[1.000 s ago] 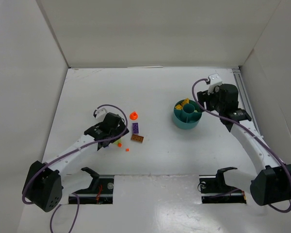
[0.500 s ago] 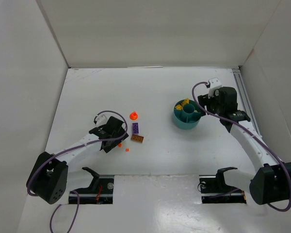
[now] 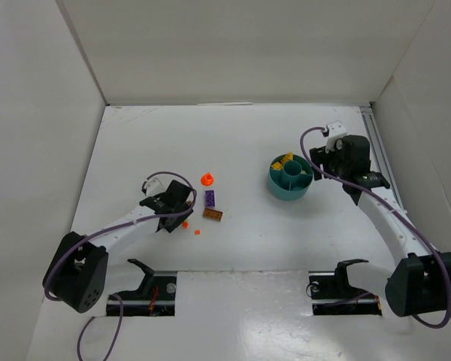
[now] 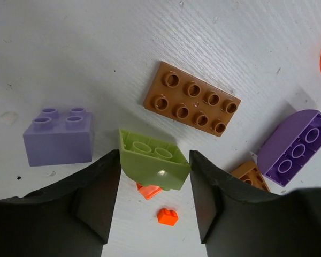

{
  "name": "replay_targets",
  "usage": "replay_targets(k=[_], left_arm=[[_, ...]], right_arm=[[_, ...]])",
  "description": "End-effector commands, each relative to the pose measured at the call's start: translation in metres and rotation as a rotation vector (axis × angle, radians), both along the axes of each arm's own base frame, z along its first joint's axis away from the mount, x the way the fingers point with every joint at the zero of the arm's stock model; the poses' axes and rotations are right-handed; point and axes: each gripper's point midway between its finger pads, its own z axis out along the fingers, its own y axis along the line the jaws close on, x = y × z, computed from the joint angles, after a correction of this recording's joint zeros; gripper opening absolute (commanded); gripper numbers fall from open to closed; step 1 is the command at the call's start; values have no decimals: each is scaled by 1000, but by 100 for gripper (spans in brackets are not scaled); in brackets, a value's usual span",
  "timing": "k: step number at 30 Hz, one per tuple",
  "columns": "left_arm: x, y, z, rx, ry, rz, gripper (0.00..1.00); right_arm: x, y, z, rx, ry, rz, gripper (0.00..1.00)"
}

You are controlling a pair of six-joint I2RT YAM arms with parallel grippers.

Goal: Sort the legos into containers by color

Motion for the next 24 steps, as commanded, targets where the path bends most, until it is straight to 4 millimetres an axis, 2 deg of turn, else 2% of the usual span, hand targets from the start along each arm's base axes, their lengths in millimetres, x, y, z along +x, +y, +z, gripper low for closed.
replay_targets(k=[1, 4, 9, 13, 14, 15, 17, 18, 19, 21, 22, 24], left_arm=[[4, 5, -1, 19, -10, 27, 48], [2, 6, -7, 33, 12, 27, 45], [5, 5, -9, 44, 17, 11, 34], [11, 0, 1, 33, -6, -18, 31], [13, -3, 6, 23, -16, -34, 30], [19, -6, 17, 16, -56, -61, 30], [24, -16, 33, -2, -111, -105, 30], [30, -20, 51, -24, -165, -115, 30], [32, -26, 62, -37, -202, -141, 30], [37, -35, 85, -85, -265, -177, 30], [41, -41, 106, -127, -336, -194, 30], [43, -51, 132, -178, -413, -248, 30]], right_arm=[[2, -3, 4, -7, -25, -7, 78], [3, -6, 4, -8, -25, -16, 78], [2, -6, 7, -7, -34, -16, 78], [-2, 2, 8, 6, -45, 43, 78], [-1, 8, 16, 10, -79, 82, 78], [-6, 13, 16, 1, -99, 137, 78], [-10, 37, 27, 50, -161, 282, 78], [-15, 46, 35, 40, -210, 359, 78], [-22, 58, 34, 52, -226, 428, 78], [-38, 88, 44, 73, -286, 589, 80], [-45, 97, 56, 53, -340, 644, 80], [-55, 114, 63, 54, -375, 713, 80]])
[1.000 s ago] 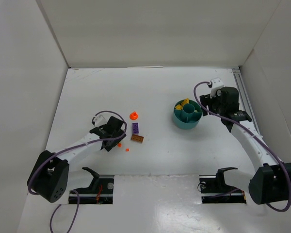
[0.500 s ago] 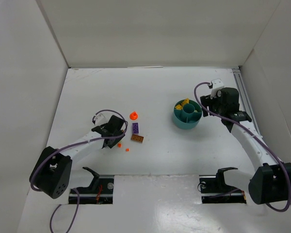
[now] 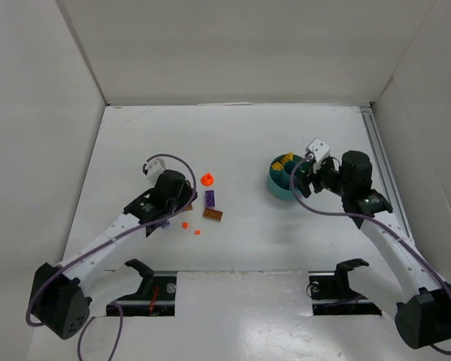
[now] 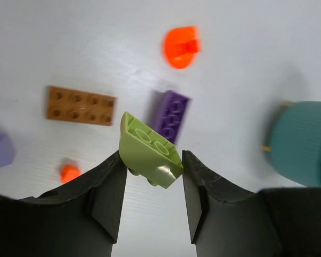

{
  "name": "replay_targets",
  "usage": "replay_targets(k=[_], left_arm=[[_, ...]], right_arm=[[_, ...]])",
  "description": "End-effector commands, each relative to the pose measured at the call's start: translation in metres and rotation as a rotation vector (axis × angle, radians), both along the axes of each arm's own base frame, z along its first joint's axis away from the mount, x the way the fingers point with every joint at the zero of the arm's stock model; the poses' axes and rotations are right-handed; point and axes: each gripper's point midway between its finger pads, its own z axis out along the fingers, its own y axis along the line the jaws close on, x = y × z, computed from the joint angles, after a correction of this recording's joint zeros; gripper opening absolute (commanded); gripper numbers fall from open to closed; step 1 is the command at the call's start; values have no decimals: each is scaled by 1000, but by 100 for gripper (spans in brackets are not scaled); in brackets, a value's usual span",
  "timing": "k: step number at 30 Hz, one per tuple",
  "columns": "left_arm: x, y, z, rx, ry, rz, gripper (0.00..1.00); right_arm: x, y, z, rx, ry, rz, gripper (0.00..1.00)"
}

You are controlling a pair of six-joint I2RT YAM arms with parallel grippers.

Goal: Sort the legos into containers by color

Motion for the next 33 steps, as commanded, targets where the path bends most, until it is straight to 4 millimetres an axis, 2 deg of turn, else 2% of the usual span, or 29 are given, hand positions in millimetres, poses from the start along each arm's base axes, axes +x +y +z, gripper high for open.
replay_targets(k=[1, 3, 4, 5, 7, 8, 10, 11, 12, 13, 15, 16, 17, 20, 22, 23, 24, 33], left_arm=[[15, -21, 77, -114, -228, -104, 31], [13, -30, 100, -160, -294, -154, 32], [12, -33, 107, -174, -313, -176, 32], [10, -37, 121, -205, -347, -191, 32], [6, -49, 136, -249, -392, -273, 32], [4, -54, 139, -258, -404, -303, 32], [-4, -69, 156, -315, -453, -403, 32], [-7, -74, 161, -337, -462, -435, 32], [-10, -79, 162, -347, -476, -474, 32], [-17, -87, 176, -385, -518, -537, 32], [-24, -93, 179, -417, -534, -590, 32], [-29, -98, 187, -443, -558, -630, 32], [-31, -100, 185, -452, -559, -646, 32], [-39, -102, 191, -479, -575, -674, 33], [-40, -103, 191, -482, -573, -682, 33], [-40, -103, 191, -482, -573, -682, 33], [-40, -103, 191, -482, -573, -682, 33], [-50, -107, 200, -512, -594, -740, 36]], right_arm=[[-22, 58, 47, 32, -221, 294, 80], [-33, 80, 60, 39, -296, 375, 80], [-51, 104, 66, 41, -339, 470, 80], [-60, 116, 70, 38, -371, 524, 80], [-78, 139, 83, 28, -447, 606, 80], [-98, 161, 77, 13, -462, 698, 80], [-106, 180, 92, 23, -515, 723, 80], [-117, 192, 91, 36, -520, 764, 80], [-116, 200, 90, 35, -518, 769, 80], [-116, 204, 91, 44, -519, 768, 80], [-120, 214, 103, 89, -562, 779, 81], [-118, 217, 99, 91, -565, 779, 81], [-119, 219, 105, 109, -597, 772, 81], [-109, 221, 106, 126, -599, 705, 81], [-105, 220, 123, 163, -648, 671, 81], [-104, 222, 119, 164, -649, 670, 81], [-103, 221, 126, 177, -672, 656, 81], [-101, 244, 120, 145, -677, 719, 81]])
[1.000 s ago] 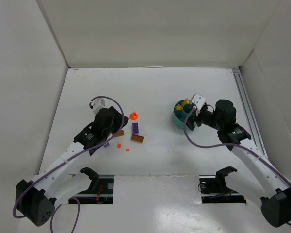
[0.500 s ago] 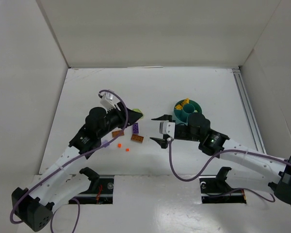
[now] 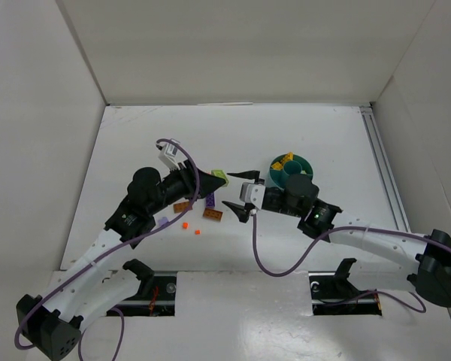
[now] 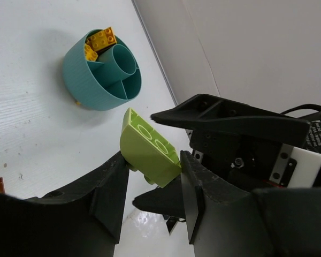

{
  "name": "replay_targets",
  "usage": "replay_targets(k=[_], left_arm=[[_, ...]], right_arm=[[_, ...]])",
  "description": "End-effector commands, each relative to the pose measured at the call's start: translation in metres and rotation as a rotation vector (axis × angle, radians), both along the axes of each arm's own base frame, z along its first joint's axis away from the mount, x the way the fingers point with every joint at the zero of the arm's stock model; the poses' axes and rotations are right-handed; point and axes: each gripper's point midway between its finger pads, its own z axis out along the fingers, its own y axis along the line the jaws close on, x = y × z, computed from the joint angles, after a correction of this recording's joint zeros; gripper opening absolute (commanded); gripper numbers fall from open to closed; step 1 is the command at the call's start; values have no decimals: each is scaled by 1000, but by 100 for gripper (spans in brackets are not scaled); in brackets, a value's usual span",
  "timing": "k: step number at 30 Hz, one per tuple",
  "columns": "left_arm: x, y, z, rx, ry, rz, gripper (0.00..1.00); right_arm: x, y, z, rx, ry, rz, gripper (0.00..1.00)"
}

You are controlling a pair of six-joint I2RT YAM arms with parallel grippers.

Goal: Sort the legos into containers by color

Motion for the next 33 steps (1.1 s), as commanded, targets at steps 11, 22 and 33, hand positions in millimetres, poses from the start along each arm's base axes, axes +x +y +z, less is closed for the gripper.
replay_targets(k=[11, 22, 33], left_arm=[[-10, -5, 15, -38, -77, -62, 36], [-13, -6, 13, -29, -76, -81, 36], [-19, -7, 20, -46, -100, -108, 36]], right_arm=[[9, 2, 50, 99, -112, -68, 76], [7, 8, 58, 105, -126, -50, 63], [8, 15, 54, 97, -123, -32, 39]])
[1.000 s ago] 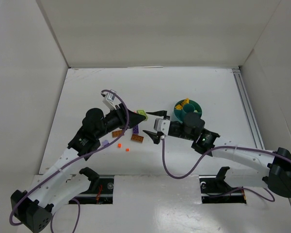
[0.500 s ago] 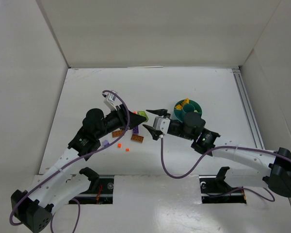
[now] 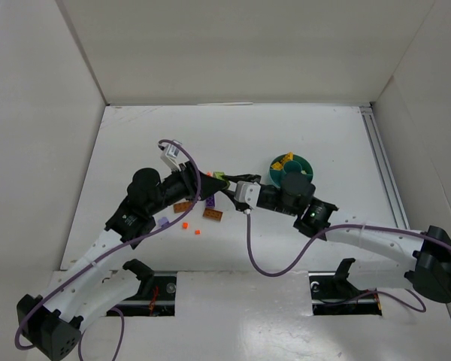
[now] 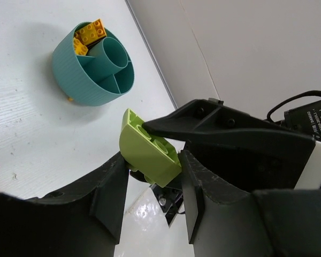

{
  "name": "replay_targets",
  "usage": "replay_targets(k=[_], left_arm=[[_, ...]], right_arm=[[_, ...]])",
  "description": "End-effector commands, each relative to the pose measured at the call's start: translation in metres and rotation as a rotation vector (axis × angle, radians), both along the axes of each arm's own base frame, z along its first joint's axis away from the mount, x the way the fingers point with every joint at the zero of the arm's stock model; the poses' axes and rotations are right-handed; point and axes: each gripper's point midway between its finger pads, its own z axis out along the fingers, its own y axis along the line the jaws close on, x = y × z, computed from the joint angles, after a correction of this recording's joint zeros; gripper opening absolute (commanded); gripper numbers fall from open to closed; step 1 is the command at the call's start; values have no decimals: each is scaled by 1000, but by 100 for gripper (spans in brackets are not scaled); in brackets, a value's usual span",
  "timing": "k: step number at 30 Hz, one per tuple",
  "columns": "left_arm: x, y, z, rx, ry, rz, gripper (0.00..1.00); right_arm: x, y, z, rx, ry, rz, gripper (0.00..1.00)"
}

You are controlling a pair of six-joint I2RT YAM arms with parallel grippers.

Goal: Sort the legos into containers by color

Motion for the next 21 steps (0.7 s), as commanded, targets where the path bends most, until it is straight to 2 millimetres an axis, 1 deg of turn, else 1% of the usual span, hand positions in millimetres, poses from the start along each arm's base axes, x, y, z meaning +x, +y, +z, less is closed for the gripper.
replay_targets(k=[1, 3, 4, 6, 7, 8, 9, 10, 11, 12, 13, 15, 16, 17, 18, 19, 20, 21], left_arm=[[-11, -2, 19, -40, -81, -50, 36], [-11, -2, 19, -40, -81, -50, 37], [-11, -2, 15, -35, -73, -50, 38], [-11, -2, 15, -35, -73, -50, 40], [-9, -1, 15, -35, -74, -41, 44], [-9, -1, 15, -35, -74, -41, 52], [-9, -1, 12, -29, -65, -41, 55], [-7, 0, 12, -28, -65, -28, 58], [-7, 0, 12, -28, -65, -27, 63], [-5, 1, 9, -19, -54, -12, 71], [-3, 2, 11, -13, -62, -1, 73], [-1, 4, 8, -5, -53, 19, 73], [-2, 5, 15, -9, -75, 19, 73], [2, 8, 16, -3, -70, 46, 76], [4, 10, 12, 13, -70, 61, 79], [7, 12, 15, 16, -68, 79, 84], [13, 18, 11, 43, -57, 131, 90], [17, 22, 5, 61, -40, 162, 94]], right_arm=[[-4, 6, 42, 95, -62, 24, 36], [-4, 6, 44, 104, -68, 24, 29], [-4, 6, 44, 104, -68, 24, 23], [-3, 5, 46, 119, -52, 12, 18], [-3, 5, 46, 119, -52, 12, 12], [-1, 5, 46, 119, -52, 3, 6], [0, 4, 46, 127, -31, -8, 3], [2, 3, 46, 128, -30, -20, 2], [3, 2, 42, 119, -12, -29, 2], [6, 4, 34, 107, 16, -39, 2], [7, 3, 37, 108, 16, -48, 1], [12, 3, 25, 77, 60, -75, 0], [14, 4, 18, 65, 82, -85, 0], [18, 2, 16, 59, 87, -110, 0], [20, 0, 14, 52, 111, -132, 0], [24, -2, 5, 33, 135, -161, 0], [32, -8, 4, 33, 153, -223, 0], [36, -14, -4, -2, 183, -263, 0]])
